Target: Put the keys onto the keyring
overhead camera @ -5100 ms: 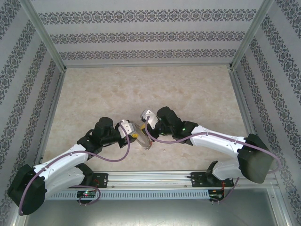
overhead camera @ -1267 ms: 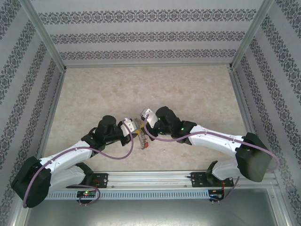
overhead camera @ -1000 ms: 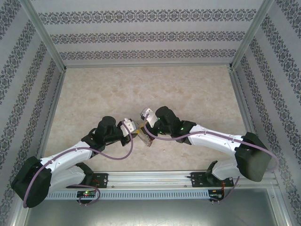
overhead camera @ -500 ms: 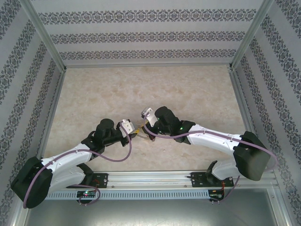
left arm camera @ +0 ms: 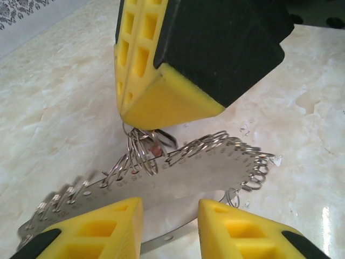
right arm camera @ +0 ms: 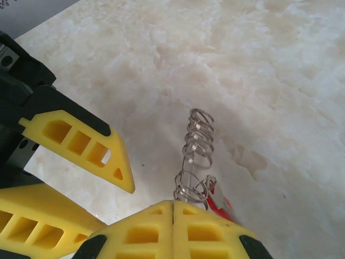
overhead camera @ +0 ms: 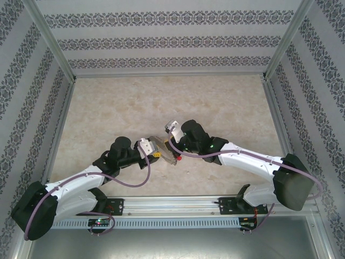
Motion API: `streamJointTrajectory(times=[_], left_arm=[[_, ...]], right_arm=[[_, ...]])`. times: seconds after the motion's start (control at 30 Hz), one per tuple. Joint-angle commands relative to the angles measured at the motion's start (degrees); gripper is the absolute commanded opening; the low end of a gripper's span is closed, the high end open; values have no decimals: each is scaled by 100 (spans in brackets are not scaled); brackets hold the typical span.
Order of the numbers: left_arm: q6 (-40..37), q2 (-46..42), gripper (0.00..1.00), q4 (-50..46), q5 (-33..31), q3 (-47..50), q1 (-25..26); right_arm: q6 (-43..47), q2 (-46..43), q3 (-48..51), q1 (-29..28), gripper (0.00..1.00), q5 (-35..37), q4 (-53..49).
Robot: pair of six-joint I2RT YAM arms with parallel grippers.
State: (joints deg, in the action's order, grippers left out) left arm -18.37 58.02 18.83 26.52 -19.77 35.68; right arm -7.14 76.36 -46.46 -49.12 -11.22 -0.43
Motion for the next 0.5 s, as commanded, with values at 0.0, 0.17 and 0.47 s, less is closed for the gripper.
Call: streamJointTrajectory(times=[0.0,0.17,0.47], left_arm=[[-174,-121,37,-332,94,-268,123],[-148,-45,38,-336,28,-341,185],[-162,275,37,-305,-119,-551,249]], right_arm=[[163,-115,-231,-31,0,-45,-47],[206,-69,-271,-71,0,-86,-65],[248,-51,-282,-102,0,-184,-49]])
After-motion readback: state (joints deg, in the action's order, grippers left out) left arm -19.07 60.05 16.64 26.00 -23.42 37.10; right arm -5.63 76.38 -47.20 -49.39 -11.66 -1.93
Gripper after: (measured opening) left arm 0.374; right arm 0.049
